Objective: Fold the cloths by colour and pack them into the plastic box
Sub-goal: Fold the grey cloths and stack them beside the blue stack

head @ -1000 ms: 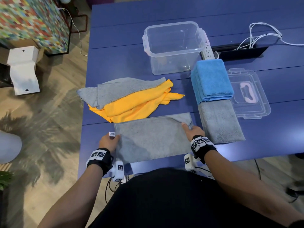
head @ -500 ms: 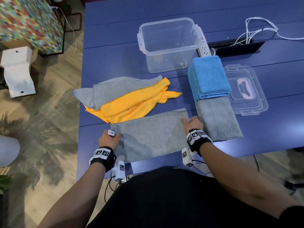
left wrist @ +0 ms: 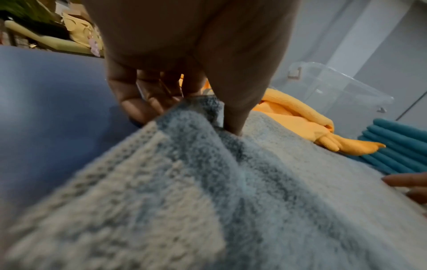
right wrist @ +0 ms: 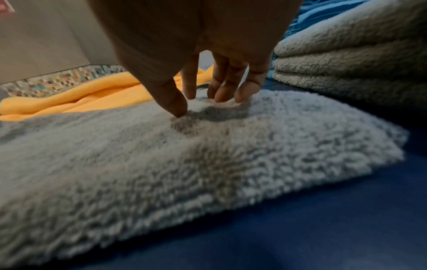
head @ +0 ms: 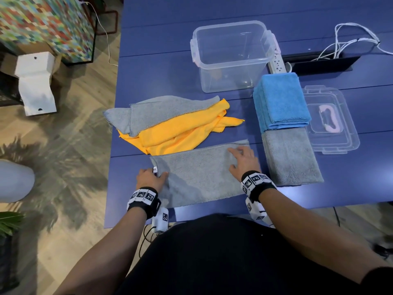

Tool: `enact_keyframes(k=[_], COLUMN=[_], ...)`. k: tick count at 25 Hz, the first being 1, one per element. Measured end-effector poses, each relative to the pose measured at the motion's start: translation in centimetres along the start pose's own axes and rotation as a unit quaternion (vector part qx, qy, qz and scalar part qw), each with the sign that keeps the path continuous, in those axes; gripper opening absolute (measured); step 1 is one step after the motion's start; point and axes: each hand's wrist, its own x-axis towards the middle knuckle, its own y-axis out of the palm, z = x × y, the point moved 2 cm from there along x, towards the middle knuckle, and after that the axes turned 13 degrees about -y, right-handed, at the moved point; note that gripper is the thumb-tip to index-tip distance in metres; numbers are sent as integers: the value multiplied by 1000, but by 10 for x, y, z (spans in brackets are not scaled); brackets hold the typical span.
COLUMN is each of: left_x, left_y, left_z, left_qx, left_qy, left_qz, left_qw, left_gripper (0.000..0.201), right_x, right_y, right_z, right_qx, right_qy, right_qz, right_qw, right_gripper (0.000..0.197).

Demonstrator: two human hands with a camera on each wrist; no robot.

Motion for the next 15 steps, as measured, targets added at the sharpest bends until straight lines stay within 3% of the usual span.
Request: enact_keyframes(k=[5, 9, 11, 13, 15], left_x=[0, -7, -11, -17, -26], left_y=[-7, -4, -5, -8, -10], left_z=[-2, 14, 18, 12, -4], left_qx=[-111, -152, -171, -182, -202], left_qy=[-29, -3, 3, 14, 33], left_qz=[25, -2, -20, -34, -32], left_qw=[993, 988, 985, 983, 978], left_gripper=[40, 31, 31, 32, 28], right_x=[10, 0, -3, -2, -2], right_y=[-3, 1, 1, -1, -8], right_z=[-3, -7, -7, -6, 3], right_qx=[-50, -44, -65, -59, -7], right_qy=[2, 5, 5, 4, -8], right_qz=[125, 110, 134, 105, -5], right_qw=[991, 993, 989, 993, 1000], right_gripper=[99, 103, 100, 94, 77])
